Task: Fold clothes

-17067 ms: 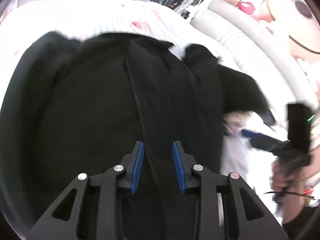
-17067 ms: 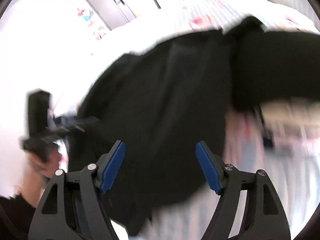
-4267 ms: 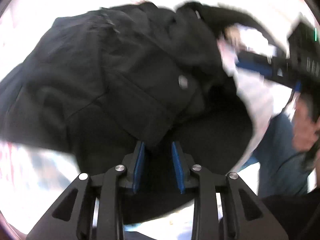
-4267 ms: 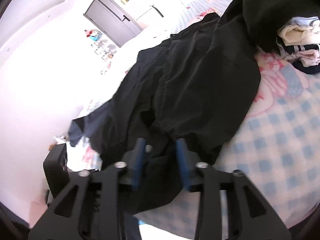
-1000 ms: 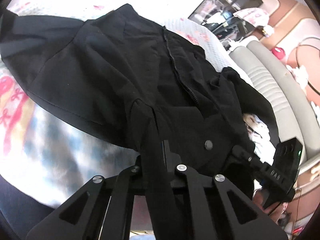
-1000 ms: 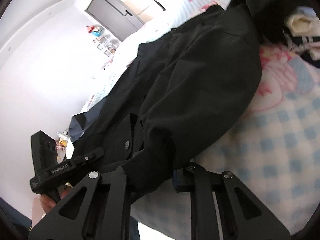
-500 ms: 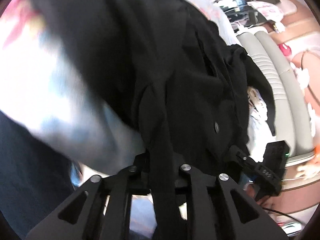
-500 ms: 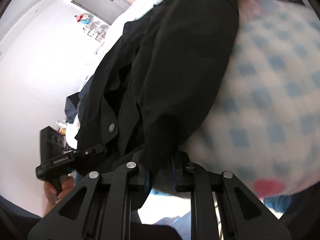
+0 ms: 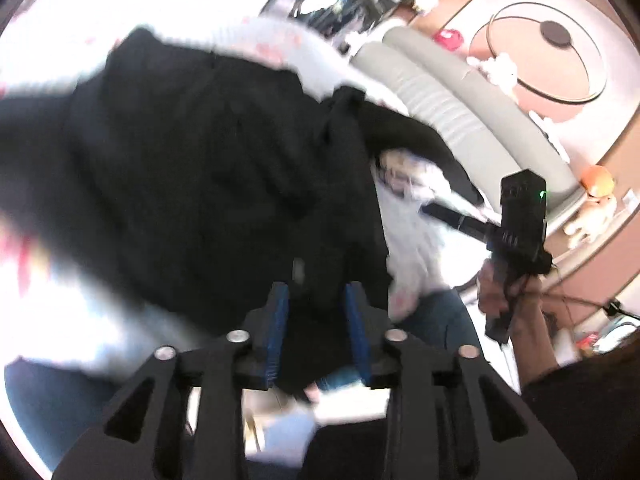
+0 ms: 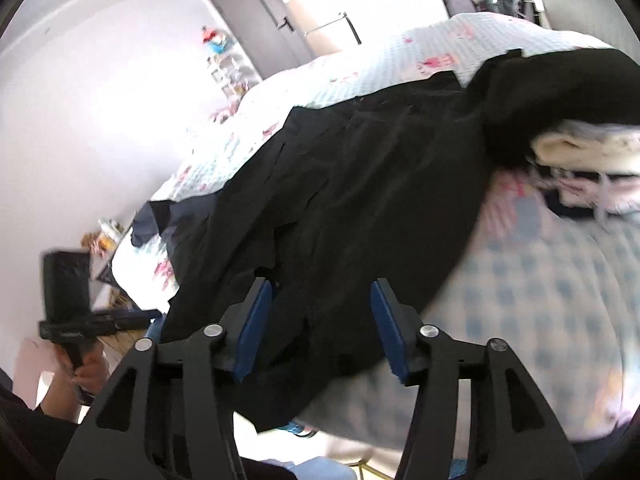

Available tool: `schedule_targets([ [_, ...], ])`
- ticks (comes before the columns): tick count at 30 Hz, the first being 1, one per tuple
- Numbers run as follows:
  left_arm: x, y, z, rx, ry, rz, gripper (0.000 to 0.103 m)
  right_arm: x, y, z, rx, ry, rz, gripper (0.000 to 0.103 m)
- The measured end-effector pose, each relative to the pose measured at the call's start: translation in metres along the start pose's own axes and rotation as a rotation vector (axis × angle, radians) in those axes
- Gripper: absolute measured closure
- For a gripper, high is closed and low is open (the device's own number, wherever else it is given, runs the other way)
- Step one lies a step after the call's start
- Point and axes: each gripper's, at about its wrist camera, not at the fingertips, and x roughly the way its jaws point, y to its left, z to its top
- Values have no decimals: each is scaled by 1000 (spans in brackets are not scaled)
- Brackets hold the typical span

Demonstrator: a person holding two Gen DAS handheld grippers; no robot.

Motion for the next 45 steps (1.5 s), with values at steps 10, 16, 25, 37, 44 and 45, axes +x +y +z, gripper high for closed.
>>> schedule_targets([
  [10,111,15,27,-27,150,381,65,101,4,-28,61,208,-84,46],
  [16,97,37,1,-160,127,300,64,84,5,-56,36,172,-77,46],
  [25,80,5,-12,-82,104,99,58,60,24,-45,0,149,-8,40],
  [37,61,18,-23,-101,16,184,58,68,72,-39,-148,220,65,36],
  [44,71,6,-10,-6,55,198,52,127,86,-73,-257,347,-66,29],
  [45,76,5,-8,-1,69,218,52,132,85,-76,-265,340,-93,29],
])
